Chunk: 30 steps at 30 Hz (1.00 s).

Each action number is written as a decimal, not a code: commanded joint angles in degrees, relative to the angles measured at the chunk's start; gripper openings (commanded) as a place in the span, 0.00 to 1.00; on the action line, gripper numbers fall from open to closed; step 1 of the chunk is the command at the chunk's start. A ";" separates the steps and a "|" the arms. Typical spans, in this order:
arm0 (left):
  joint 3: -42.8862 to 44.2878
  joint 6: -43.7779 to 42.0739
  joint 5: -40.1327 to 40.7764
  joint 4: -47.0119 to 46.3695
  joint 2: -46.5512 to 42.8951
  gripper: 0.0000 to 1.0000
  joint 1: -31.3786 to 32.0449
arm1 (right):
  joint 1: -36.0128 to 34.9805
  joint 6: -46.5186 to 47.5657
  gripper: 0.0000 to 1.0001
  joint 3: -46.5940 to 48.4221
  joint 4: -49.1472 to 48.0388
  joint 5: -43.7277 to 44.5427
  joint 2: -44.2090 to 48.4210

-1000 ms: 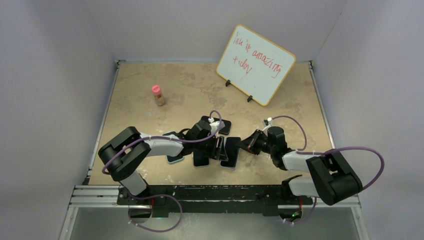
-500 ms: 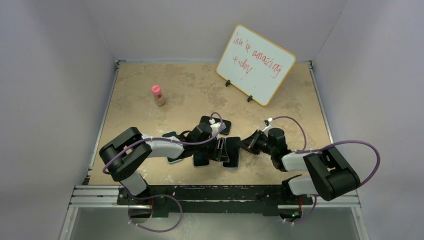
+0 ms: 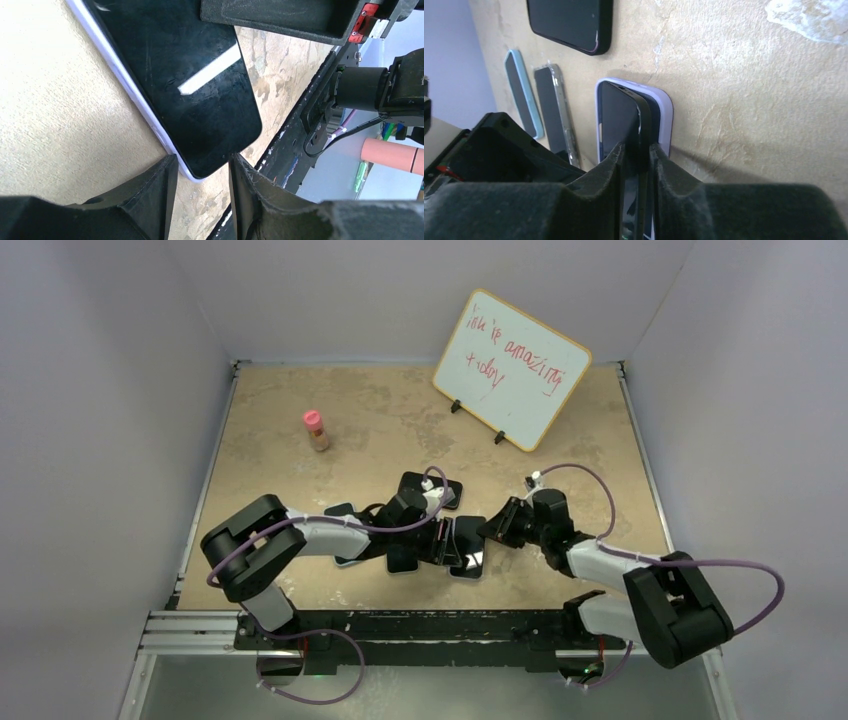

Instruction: Put the phone into the phone case

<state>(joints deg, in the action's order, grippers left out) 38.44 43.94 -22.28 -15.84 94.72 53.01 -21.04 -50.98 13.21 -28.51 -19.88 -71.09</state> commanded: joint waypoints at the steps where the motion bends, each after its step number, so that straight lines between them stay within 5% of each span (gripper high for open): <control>1: 0.76 0.20 0.38 -2.19 -1.57 0.43 0.78 | -0.23 7.33 0.30 4.47 14.94 4.05 3.22; 11: 3.24 -1.66 7.02 5.48 -5.00 0.47 0.25 | -0.22 12.21 0.39 12.49 35.45 7.16 6.95; 20: 5.25 -2.80 4.31 1.68 -1.44 0.47 -1.07 | -0.23 12.86 0.24 14.62 37.44 6.21 6.38; 30: 6.75 -3.47 0.33 -1.48 3.61 0.45 -1.07 | -0.28 9.70 0.22 12.39 33.79 5.03 5.68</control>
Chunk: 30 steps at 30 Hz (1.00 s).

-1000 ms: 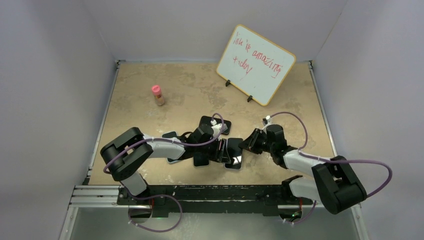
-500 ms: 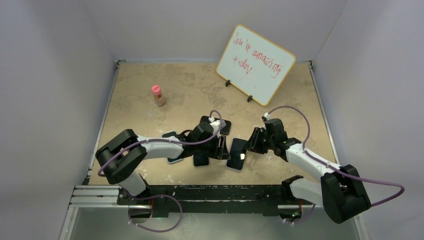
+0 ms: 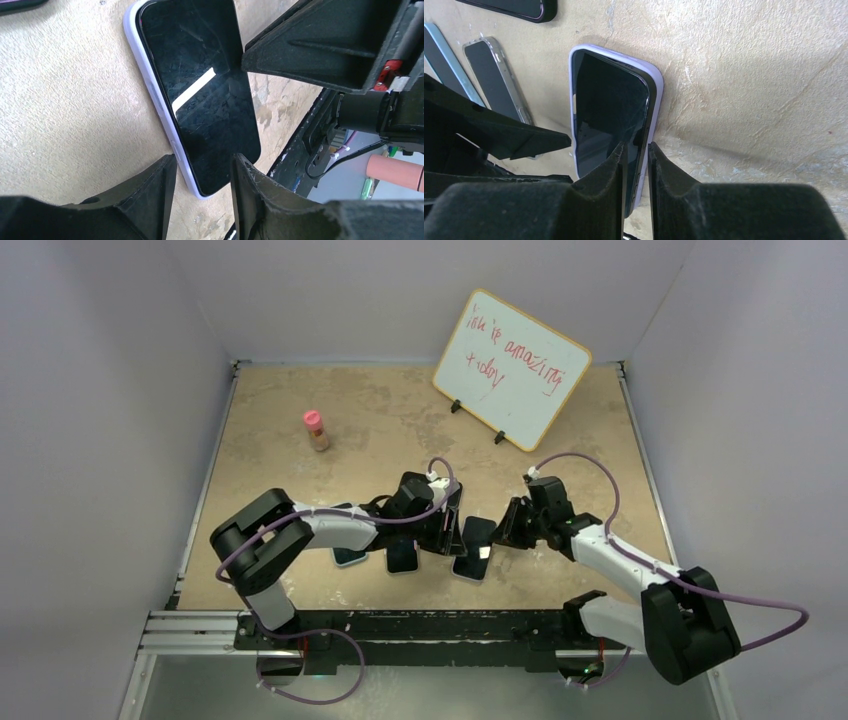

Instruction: Put the phone into the phone case

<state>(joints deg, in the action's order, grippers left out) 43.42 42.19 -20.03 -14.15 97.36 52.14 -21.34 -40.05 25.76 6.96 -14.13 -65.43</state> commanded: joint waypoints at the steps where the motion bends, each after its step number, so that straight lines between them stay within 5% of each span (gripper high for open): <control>1: 1.76 -1.80 -2.00 -3.16 1.14 0.44 -0.20 | 0.06 -1.29 0.20 -0.44 -2.37 -1.18 0.21; 14: -0.90 0.68 -4.72 -8.73 3.26 0.36 0.20 | 0.04 -1.98 0.17 -0.87 -1.93 0.02 -0.14; 30: -0.85 1.95 -4.84 -10.37 4.23 0.33 1.31 | -0.38 -5.32 0.03 -7.33 -17.20 -9.58 -4.45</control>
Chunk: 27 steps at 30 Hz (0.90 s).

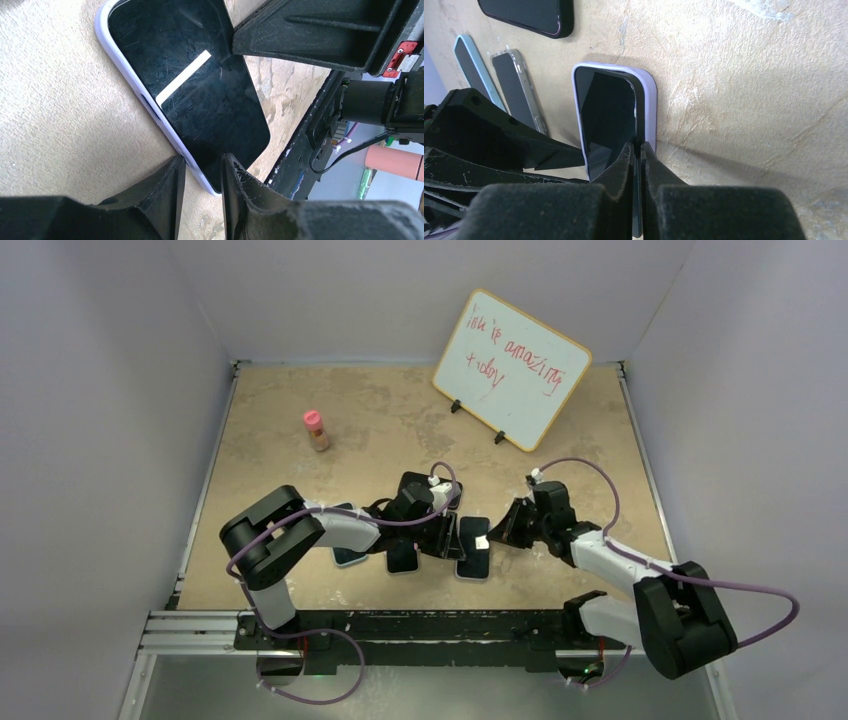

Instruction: Put the phone into the phone case

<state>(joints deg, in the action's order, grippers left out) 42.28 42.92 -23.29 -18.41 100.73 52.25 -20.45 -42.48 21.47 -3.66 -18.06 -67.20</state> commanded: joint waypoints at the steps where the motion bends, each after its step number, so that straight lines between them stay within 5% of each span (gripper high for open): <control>1: 0.18 1.35 -1.52 -6.40 0.93 0.33 1.27 | -1.60 -3.20 0.03 -3.36 -6.90 -5.54 -2.97; 19: -2.96 4.41 0.80 -5.30 -2.74 0.32 2.43 | -7.16 -2.92 0.00 -1.77 -1.36 4.27 -4.91; 27: -4.31 5.21 5.13 -0.29 -8.59 0.37 1.59 | -6.49 -0.61 0.32 6.09 9.43 5.30 2.43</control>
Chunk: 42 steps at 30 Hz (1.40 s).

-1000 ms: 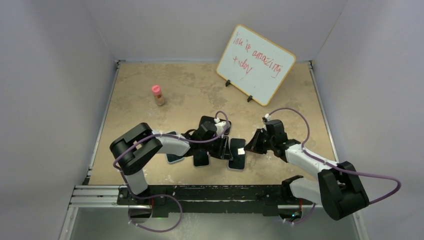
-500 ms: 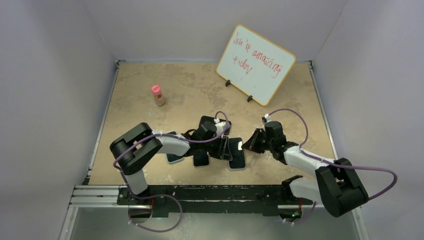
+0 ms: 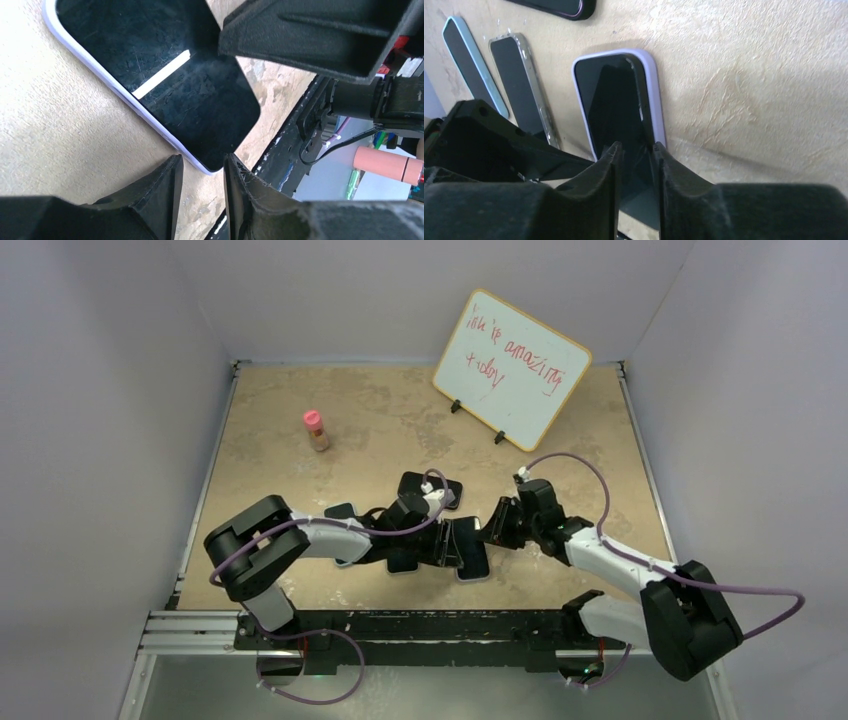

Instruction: Put the phone into the phone case

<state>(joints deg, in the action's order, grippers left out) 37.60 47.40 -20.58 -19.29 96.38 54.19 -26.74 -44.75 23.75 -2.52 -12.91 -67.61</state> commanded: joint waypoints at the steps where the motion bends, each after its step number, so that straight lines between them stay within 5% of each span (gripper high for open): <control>1: 0.56 0.69 2.53 1.32 -4.68 0.38 -1.15 | 0.06 1.97 0.34 4.14 8.46 0.16 2.93; 7: 0.19 -0.04 1.09 0.80 -5.43 0.40 -5.76 | 1.03 2.73 0.54 2.58 5.81 -1.66 1.65; 17: 0.54 0.93 -0.92 -3.89 -1.03 0.37 -6.11 | 1.24 -0.70 0.71 -2.82 -3.98 -7.82 1.19; 26: -0.26 2.92 -2.74 -8.56 2.80 0.32 -6.02 | 1.22 -7.98 0.74 -8.06 -16.87 -14.94 -2.80; 31: -1.67 3.77 -3.50 -10.23 3.15 0.21 -5.99 | 1.47 -16.22 0.74 -11.19 -29.12 -19.73 -3.91; 42: -2.51 1.39 -2.08 -6.42 0.05 0.22 -6.00 | 3.44 -28.64 0.71 -15.13 -49.50 -26.49 -3.99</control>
<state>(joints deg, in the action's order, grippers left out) 35.62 50.06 -22.09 -24.56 98.56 47.31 -22.76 -66.89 8.82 -41.10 -31.31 -72.47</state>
